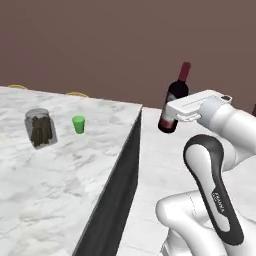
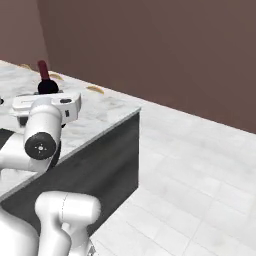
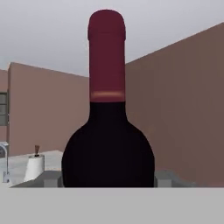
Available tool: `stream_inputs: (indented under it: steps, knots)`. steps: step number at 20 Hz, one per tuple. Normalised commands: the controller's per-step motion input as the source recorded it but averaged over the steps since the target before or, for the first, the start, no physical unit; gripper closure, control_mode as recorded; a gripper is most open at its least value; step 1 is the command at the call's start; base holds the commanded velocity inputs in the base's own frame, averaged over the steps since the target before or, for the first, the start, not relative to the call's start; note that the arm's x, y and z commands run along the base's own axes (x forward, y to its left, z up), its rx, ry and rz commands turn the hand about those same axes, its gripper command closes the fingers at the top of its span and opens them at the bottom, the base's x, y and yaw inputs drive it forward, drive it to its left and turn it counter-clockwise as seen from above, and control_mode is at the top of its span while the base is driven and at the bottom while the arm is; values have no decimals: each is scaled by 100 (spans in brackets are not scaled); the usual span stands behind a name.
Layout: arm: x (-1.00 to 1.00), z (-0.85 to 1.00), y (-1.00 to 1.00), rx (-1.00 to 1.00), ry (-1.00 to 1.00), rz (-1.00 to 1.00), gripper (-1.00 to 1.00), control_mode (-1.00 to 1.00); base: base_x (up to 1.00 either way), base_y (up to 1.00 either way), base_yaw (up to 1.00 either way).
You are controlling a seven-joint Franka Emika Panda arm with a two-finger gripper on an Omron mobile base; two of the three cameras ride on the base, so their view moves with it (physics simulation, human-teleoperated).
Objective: Open the cabinet directly in front. Then move the wine and the cup to the dining counter with the jar on it.
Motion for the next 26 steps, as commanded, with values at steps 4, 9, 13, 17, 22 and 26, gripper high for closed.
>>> stream_inputs:
  steps: [4,9,13,17,22,26]
  knots:
    - [0,0,0,0,0,0,100,100,-4,0,97]
    - [0,0,0,0,0,0,100,100,-1,0,80]
    - [0,0,0,0,0,0,100,100,26,-3,24]
    - [0,0,0,0,0,0,100,100,27,-92,20]
    - [0,0,0,0,0,0,100,100,41,-92,22]
    - [0,0,0,0,0,0,100,100,29,-44,18]
